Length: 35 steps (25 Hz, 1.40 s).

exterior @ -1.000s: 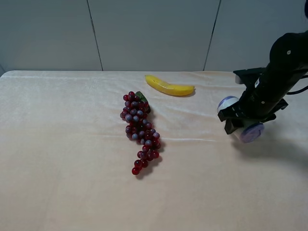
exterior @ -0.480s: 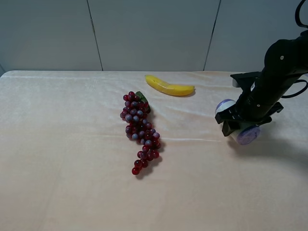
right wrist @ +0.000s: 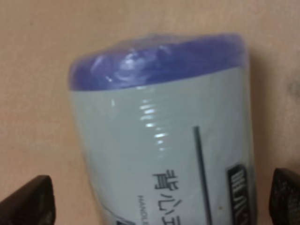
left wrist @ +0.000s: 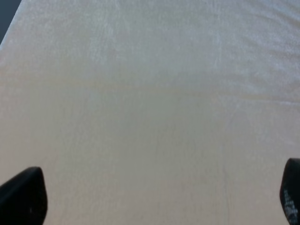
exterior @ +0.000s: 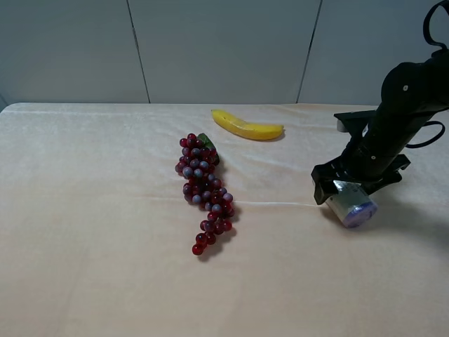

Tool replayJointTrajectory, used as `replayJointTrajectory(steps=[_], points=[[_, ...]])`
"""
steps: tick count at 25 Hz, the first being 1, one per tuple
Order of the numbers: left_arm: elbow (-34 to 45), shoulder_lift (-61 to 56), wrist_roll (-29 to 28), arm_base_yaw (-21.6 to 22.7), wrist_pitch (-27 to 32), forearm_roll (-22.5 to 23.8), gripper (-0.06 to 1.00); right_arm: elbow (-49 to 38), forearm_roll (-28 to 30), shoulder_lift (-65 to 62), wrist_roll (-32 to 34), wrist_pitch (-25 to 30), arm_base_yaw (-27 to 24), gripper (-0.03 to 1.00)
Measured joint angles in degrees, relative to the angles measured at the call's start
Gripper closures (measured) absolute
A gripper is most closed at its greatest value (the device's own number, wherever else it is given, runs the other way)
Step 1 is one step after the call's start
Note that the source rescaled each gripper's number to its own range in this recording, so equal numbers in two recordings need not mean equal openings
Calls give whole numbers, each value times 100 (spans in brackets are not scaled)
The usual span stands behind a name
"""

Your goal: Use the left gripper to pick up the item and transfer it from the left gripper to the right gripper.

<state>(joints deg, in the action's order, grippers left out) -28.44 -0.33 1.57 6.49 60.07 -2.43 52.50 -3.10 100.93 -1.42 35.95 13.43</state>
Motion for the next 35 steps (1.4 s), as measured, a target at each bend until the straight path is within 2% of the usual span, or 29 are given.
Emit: replayJointTrajectory(steps=[7,14,20,30,35], points=[[0,0,0,0,0,0,-5,157,-20,-9,5,275,0,-3],[0,0,0,0,0,0,-5,683,-28,-534,11,1039,0,-3],[0,0,0,0,0,0,-5,750,-35,-1471,11,1624,0,-3],[0,0,0,0,0,0,-5,750,-37,-3501,11,2944,0,-3],[0,0,0,0,0,0,-5,422,-37,-4553,11,3279,0,-3]])
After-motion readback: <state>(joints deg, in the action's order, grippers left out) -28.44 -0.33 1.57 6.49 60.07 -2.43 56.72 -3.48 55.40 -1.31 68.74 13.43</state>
